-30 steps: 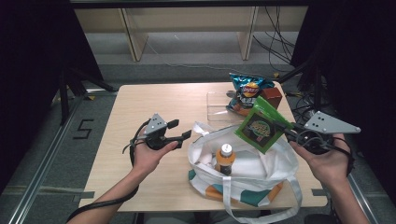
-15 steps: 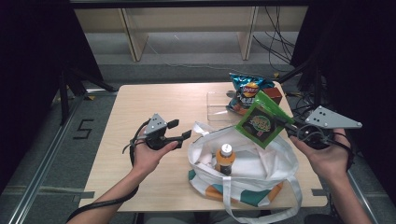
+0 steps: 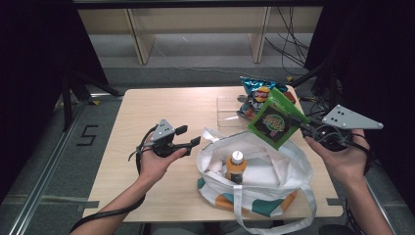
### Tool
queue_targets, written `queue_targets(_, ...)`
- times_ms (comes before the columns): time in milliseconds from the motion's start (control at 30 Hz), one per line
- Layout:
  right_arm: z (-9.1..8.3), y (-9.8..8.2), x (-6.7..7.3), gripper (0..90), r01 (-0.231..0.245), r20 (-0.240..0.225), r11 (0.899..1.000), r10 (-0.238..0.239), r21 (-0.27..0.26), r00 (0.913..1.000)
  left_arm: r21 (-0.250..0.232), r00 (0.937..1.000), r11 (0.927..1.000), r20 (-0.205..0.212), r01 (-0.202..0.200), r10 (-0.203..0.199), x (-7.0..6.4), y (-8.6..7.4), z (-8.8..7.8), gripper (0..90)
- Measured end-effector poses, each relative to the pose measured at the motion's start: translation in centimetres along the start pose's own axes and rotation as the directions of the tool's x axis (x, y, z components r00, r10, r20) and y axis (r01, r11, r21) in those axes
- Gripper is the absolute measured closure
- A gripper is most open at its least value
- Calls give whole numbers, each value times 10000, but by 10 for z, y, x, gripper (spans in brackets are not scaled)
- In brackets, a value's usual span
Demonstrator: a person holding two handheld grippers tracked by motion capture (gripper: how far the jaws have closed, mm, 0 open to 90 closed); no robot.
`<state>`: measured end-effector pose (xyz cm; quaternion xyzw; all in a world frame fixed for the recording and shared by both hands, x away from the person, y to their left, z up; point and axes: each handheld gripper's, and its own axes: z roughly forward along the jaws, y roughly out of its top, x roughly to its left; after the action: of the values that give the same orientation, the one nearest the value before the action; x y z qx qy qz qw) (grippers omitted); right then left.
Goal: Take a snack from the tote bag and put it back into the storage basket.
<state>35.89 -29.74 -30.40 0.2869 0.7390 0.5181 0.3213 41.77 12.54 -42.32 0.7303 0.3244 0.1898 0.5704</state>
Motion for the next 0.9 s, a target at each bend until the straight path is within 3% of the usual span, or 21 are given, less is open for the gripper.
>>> queue_targets(100, 0, 3, -1, 855, 120, 164, 9999, -119, -76, 9998, -16, 10000, 10000, 5, 18, -18, -1, 0, 0, 317)
queue_targets(200, 1, 4, -1, 854, -84, 73, 10000, 84, -41, 9999, -10, 10000, 10000, 4, 32, -32, -1, 0, 0, 317)
queue_targets(267, 2, 5, -3, 854, 123, 189, 9999, -121, -119, 9997, -13, 10000, 10000, 6, 21, -21, -1, 0, 0, 317)
queue_targets(600, 7, 5, -7, 854, -294, 222, 9995, 295, -81, 9993, -11, 10000, 10000, -6, 59, -59, 0, 0, 0, 317)
queue_targets(667, 10, 6, -10, 854, 99, 375, 9995, -88, -286, 9993, -12, 10000, 10000, -24, 57, -57, 0, 0, 0, 317)
queue_targets(733, 11, 7, -9, 854, -245, 280, 9996, 248, -108, 9993, 4, 10000, 10000, -45, 61, -61, 0, 0, 0, 317)
queue_targets(767, 12, 7, -12, 854, 39, 373, 9996, -29, -279, 9993, 8, 10000, 10000, -48, 60, -60, 0, 0, 0, 317)
queue_targets(900, 15, 7, -12, 854, -236, 379, 9995, 245, -230, 9990, -21, 10000, 10000, -24, 59, -59, 0, 0, 0, 317)
